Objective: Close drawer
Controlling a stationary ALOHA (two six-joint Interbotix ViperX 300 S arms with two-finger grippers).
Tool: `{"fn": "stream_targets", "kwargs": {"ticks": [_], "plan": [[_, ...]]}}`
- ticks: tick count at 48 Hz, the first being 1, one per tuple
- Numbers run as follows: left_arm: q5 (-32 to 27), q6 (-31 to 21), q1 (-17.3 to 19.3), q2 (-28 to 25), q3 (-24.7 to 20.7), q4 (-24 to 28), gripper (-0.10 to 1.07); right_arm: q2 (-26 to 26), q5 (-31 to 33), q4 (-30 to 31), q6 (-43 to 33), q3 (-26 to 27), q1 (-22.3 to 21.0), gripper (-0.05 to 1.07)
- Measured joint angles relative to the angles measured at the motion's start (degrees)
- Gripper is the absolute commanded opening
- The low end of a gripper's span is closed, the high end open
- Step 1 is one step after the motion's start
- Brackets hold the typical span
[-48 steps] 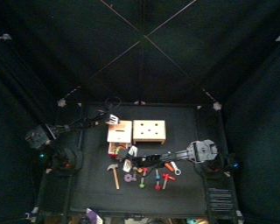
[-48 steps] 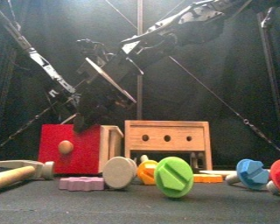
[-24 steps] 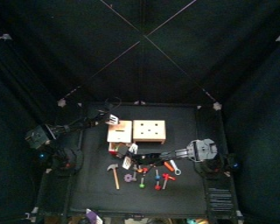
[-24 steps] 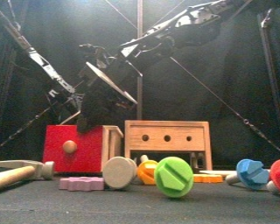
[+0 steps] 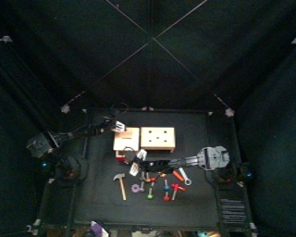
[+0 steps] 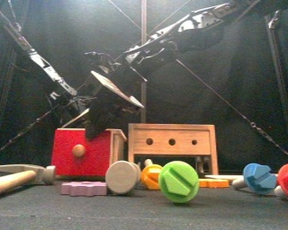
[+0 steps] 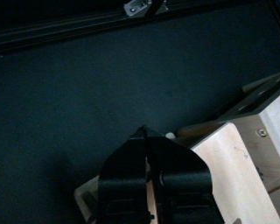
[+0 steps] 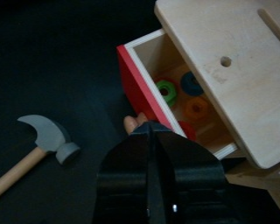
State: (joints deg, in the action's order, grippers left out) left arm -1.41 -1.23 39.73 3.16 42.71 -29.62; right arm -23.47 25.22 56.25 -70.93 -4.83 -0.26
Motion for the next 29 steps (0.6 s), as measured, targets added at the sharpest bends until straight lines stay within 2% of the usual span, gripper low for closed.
{"fn": "stream_targets", "kwargs": {"ticks": [29], "plan": [[-0.26, 0.0, 0.0, 0.0, 0.09, -0.09, 0.28, 0.0, 0.09, 0.09, -0.09, 0.0, -2.81, 0.26]]}}
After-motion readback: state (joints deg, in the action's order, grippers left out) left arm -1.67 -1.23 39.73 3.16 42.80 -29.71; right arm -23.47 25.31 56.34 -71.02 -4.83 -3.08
